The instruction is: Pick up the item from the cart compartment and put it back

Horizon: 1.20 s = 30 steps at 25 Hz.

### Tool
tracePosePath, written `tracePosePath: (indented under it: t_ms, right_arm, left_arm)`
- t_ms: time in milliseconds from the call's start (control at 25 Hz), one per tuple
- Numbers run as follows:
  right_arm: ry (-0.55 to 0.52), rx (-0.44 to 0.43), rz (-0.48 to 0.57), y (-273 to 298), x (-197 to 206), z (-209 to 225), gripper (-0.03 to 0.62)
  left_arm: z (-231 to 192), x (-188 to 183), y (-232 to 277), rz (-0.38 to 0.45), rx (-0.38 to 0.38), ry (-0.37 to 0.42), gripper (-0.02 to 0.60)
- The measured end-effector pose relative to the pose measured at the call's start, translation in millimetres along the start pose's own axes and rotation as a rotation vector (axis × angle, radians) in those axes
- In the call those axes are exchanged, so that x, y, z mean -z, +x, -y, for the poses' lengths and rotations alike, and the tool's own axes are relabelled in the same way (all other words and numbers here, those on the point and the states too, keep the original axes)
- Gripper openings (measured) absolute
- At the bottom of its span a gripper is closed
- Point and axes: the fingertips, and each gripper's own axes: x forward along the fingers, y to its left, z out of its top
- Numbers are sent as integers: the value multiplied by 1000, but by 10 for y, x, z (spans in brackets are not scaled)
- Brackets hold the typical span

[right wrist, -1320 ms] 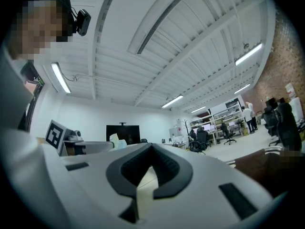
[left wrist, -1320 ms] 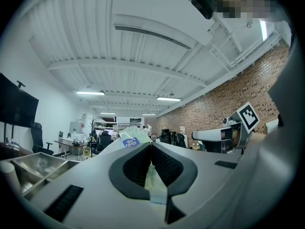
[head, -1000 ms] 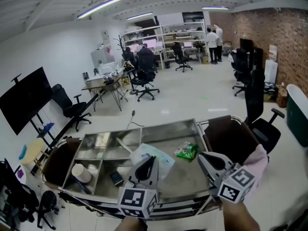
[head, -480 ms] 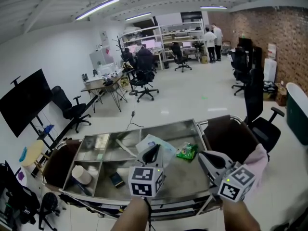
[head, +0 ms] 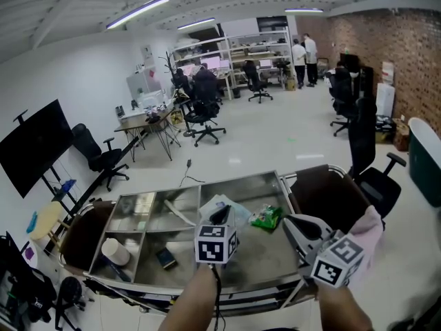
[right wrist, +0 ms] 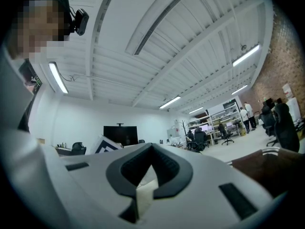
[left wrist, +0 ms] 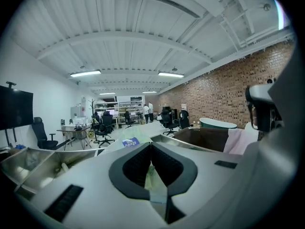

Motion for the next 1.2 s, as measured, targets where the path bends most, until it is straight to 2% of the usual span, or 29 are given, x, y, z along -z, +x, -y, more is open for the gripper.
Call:
tracePosePath:
  t_ms: [600, 1080, 1120, 1200]
  right_arm:
    - [-7, 7, -17, 55, 42, -9, 15]
    - [-6, 18, -24, 46, 58, 49, 15]
    - [-6, 18, -26, 47, 60, 48, 15]
    - [-4, 17, -27, 49, 67, 52, 15]
  left_arm:
    - [-182, 375, 545, -152, -16, -30, 6]
    - [-218, 507, 644, -172, -9, -89, 9]
    - [-206, 504, 647, -171, -5, -90, 21]
    - [-176, 487, 658, -164, -1, -78, 142]
